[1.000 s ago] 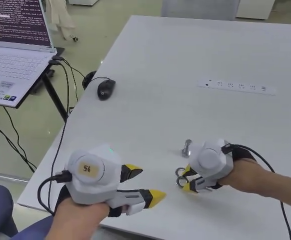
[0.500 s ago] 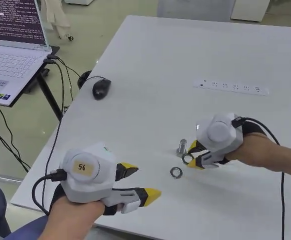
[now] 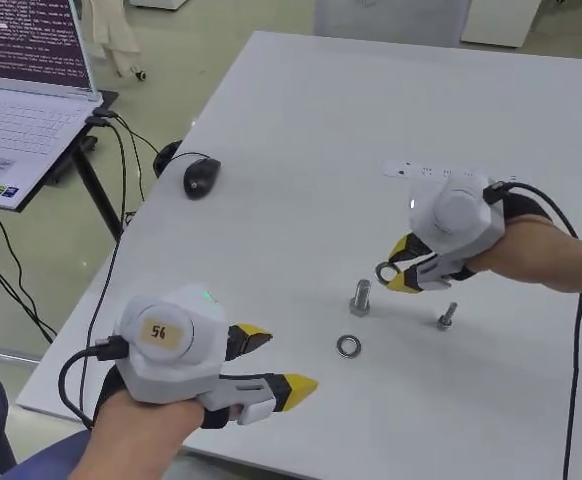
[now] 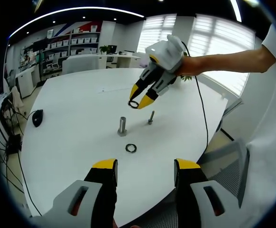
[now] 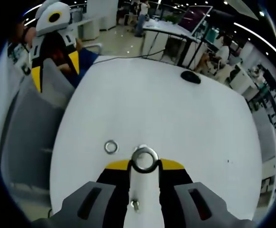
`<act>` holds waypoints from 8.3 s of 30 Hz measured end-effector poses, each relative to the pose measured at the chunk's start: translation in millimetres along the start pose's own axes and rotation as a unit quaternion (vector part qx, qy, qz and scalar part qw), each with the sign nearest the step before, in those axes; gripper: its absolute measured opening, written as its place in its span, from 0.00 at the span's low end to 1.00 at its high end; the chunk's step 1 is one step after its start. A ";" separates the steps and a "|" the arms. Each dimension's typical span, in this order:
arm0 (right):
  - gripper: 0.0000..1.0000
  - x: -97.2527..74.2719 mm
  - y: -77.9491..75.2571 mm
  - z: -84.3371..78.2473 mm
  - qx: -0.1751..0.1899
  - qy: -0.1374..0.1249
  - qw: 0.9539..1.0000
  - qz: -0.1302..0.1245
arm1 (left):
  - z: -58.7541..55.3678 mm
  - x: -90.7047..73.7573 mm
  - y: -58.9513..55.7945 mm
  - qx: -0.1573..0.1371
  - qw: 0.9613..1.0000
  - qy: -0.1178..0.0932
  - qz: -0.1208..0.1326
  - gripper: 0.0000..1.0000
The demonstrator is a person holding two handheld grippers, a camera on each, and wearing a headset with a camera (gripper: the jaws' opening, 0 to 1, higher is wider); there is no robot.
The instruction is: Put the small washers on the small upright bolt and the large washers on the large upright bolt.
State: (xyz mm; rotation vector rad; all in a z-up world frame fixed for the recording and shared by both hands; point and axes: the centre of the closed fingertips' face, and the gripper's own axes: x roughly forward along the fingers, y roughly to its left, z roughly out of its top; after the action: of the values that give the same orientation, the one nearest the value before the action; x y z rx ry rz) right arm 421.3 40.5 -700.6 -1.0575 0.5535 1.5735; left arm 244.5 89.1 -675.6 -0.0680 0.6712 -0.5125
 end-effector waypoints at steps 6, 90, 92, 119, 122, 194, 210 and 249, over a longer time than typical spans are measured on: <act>0.23 -12.6 -23.6 14.0 0.002 -0.008 1.000 -0.010 | -0.7 0.1 -0.3 -0.002 1.000 -0.001 0.001 0.47; 0.23 78.0 17.9 -14.4 0.023 0.049 0.996 0.069 | -14.7 -10.4 11.7 -0.021 1.000 0.003 0.013 0.47; 0.23 81.5 18.7 -16.2 0.022 0.053 0.996 0.069 | -14.8 -10.4 11.6 -0.021 1.000 0.003 0.013 0.47; 0.26 93.5 13.2 -39.6 0.059 0.065 0.995 0.052 | -13.2 -13.7 10.6 -0.015 1.000 0.004 0.018 0.47; 0.26 84.5 15.9 -42.9 0.070 0.062 0.995 0.045 | -12.2 -12.4 7.9 -0.012 1.000 0.004 0.016 0.47; 0.23 114.1 92.3 -24.9 -0.029 0.043 0.992 0.116 | -8.9 -8.6 -5.3 -0.006 1.000 0.006 0.012 0.46; 0.22 105.0 100.9 -30.3 0.011 0.021 0.994 0.107 | -10.3 -6.4 -8.1 -0.004 1.000 0.009 0.009 0.46; 0.22 26.2 5.7 13.9 0.012 -0.018 1.000 0.015 | -8.2 -2.9 -8.8 -0.004 1.000 0.008 0.004 0.47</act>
State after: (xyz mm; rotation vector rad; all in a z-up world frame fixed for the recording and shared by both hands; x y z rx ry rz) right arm 411.4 63.8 -717.2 -1.0045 0.5661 1.6055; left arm 233.8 83.6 -678.4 -0.0687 0.6883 -0.5032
